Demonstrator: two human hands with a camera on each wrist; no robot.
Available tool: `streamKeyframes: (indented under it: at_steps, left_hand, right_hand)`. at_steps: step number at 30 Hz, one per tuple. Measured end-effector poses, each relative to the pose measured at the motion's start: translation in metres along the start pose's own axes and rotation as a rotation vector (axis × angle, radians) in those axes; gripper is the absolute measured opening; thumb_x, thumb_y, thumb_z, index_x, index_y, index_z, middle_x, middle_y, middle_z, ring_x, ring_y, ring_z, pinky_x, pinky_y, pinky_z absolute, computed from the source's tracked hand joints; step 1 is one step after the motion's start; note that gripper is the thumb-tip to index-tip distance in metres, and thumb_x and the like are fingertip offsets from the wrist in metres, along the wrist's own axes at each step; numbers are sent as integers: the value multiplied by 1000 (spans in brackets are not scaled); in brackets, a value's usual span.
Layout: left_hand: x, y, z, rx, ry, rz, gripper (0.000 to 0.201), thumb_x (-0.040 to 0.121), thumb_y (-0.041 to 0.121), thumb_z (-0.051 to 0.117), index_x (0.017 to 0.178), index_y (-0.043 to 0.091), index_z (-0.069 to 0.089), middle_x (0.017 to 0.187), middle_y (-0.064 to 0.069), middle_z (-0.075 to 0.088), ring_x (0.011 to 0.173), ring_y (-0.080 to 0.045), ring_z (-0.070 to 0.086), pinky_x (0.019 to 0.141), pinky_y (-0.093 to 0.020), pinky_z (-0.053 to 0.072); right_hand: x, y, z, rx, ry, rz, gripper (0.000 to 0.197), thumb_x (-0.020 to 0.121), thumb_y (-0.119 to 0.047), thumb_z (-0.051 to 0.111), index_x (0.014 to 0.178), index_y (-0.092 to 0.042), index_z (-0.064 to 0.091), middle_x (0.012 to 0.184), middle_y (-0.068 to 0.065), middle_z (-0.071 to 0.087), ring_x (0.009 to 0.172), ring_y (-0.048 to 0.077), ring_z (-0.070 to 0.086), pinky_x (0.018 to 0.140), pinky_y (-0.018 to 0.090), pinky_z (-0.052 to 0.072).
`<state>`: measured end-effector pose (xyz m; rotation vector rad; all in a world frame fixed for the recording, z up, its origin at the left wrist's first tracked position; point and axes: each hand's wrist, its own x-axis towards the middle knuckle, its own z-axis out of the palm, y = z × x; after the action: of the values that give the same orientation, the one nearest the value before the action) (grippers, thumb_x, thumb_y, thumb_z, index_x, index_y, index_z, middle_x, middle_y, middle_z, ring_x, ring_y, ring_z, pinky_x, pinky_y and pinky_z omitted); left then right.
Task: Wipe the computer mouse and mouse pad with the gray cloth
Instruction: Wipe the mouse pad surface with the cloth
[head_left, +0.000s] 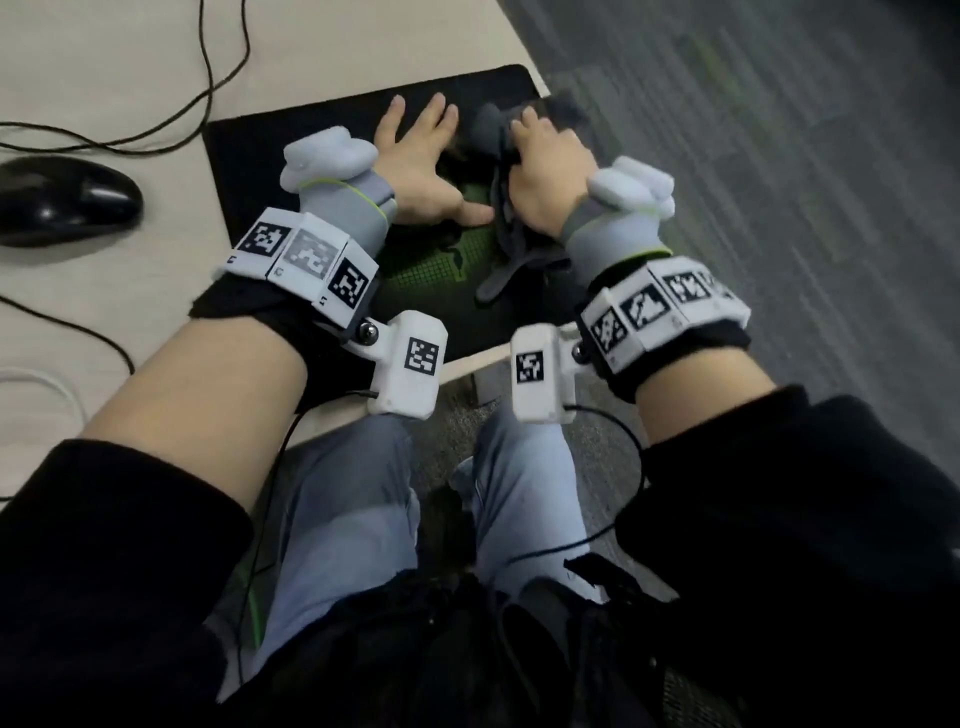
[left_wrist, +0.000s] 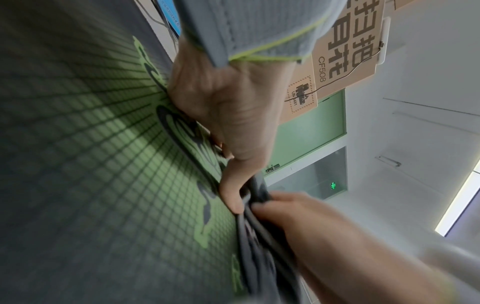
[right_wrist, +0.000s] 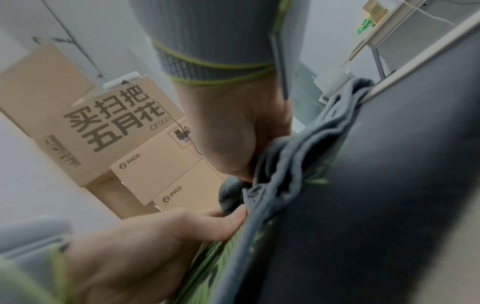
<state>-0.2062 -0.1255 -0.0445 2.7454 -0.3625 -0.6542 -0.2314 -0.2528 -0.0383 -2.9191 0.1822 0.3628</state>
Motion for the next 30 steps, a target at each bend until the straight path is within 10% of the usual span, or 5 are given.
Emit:
streamKeyframes:
  at_steps: [8, 14, 19, 30]
  left_hand:
    - [-7, 5, 13, -61, 183, 6, 88, 77, 49, 68, 150, 27, 23, 160, 5, 14, 149, -25, -6, 118, -51, 2]
    - [-26, 16, 37, -115, 388, 48, 34, 90, 24, 57, 124, 27, 61, 136, -1, 53, 126, -24, 48, 105, -34, 31]
    - [-38, 9, 54, 41, 243, 119, 46, 97, 33, 43, 142, 35, 37, 157, 5, 23, 149, -23, 11, 115, -62, 6]
    - [-40, 8, 51, 53, 187, 112, 50, 97, 41, 42, 145, 36, 30, 160, 4, 15, 150, -24, 4, 115, -60, 3]
  right_hand:
    - [-90, 25, 25, 102, 61, 30, 51, 95, -8, 33, 146, -12, 31, 157, 3, 25, 135, 33, 35, 106, 37, 32]
    - [-106, 25, 28, 106, 56, 45, 50, 94, -9, 35, 144, -9, 35, 154, 6, 31, 136, 35, 35, 108, 38, 32]
    - [-108, 24, 27, 111, 79, 56, 47, 94, -11, 36, 141, -6, 38, 149, 11, 38, 134, 34, 37, 105, 38, 35]
    - [-115, 29, 28, 119, 106, 37, 48, 95, -11, 35, 143, -7, 34, 150, 11, 37, 135, 33, 38, 106, 36, 35]
